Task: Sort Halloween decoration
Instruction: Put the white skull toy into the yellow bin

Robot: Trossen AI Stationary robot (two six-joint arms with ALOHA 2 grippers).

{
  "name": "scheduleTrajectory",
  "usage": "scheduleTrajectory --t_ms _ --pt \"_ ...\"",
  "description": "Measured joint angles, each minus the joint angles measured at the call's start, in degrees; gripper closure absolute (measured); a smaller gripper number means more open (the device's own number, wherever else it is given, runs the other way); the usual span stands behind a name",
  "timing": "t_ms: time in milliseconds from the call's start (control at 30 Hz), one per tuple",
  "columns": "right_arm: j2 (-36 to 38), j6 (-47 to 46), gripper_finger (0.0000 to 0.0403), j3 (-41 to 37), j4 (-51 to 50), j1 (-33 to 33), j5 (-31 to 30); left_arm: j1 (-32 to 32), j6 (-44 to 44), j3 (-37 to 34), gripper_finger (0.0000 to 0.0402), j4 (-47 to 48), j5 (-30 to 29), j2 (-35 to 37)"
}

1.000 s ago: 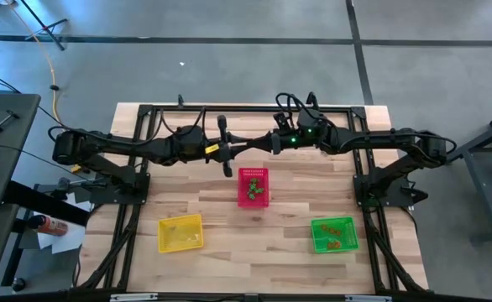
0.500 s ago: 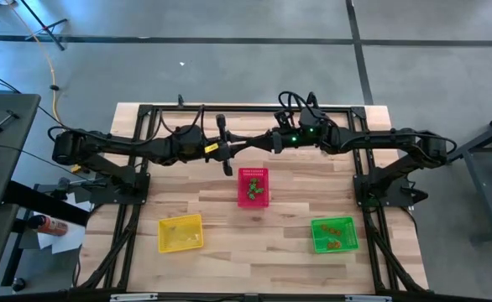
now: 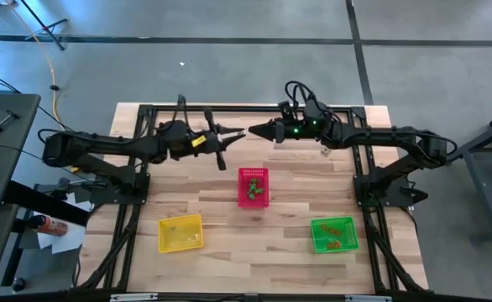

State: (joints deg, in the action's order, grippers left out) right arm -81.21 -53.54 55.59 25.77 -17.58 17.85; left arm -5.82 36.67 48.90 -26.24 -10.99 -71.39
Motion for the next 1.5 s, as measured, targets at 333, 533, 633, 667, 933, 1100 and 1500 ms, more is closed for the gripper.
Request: scheduleTrajectory --t_ms 333,533,633,667,933,1100,1500 --pt "0.0 1.53 0.0212 -0.06 3.37 -5.1 2.3 2.0 -31.61 0.02 0.0378 21.54 2.06 12.41" --pt "0.0 4.48 0.0212 -0.07 3.2 -7.23 5.25 7.72 -56.59 0.07 0.0378 39.99 11.56 18.09" --pt "0.0 5.13 0.0212 -0.07 3.07 -7.88 5.99 13.34 -69.57 0.11 0.0378 48.13 15.92 18.33" --pt "0.0 5.11 0.0212 -0.07 3.05 -8.04 5.98 15.52 -74.41 0.08 0.0378 51.07 17.62 18.15" --pt "0.0 5.14 0.0212 -0.09 2.29 -9.54 7.75 35.3 -115.22 -5.34 0.0378 55.62 23.19 11.89" --pt "-0.02 6.03 0.0212 -0.09 0.09 -9.82 8.95 42.92 -137.26 -9.55 0.0378 56.17 22.6 5.2" --pt "-0.02 6.43 0.0212 -0.11 -2.59 -9.82 8.99 41.26 -143.54 -11.1 0.0378 56.44 21.55 -5.89"
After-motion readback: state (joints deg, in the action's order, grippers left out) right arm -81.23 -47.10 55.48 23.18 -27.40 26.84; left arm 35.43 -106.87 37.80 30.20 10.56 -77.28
